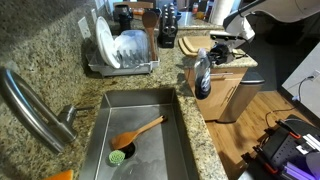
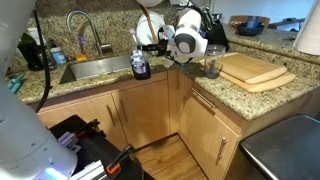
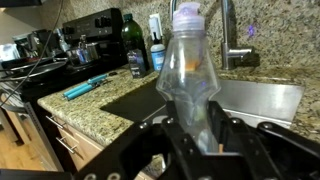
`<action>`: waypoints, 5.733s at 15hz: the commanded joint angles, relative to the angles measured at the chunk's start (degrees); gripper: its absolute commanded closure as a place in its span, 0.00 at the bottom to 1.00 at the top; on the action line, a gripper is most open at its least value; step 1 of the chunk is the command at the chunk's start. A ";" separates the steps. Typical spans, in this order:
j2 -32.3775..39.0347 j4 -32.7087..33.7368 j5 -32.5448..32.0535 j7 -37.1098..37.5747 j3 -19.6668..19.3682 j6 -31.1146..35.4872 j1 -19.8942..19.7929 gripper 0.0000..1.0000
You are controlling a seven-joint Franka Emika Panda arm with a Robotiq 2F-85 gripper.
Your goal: Move the dish soap closer to the sink
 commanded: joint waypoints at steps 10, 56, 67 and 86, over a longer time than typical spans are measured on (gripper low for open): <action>-4.31 -0.40 4.84 0.86 -1.00 -14.01 0.45 0.89; 10.71 -0.80 36.71 -3.58 6.23 -8.25 2.83 0.64; 15.28 -0.44 43.48 -5.05 7.44 -7.92 1.51 0.64; 15.41 -0.21 43.29 -6.51 7.50 -8.00 1.50 0.64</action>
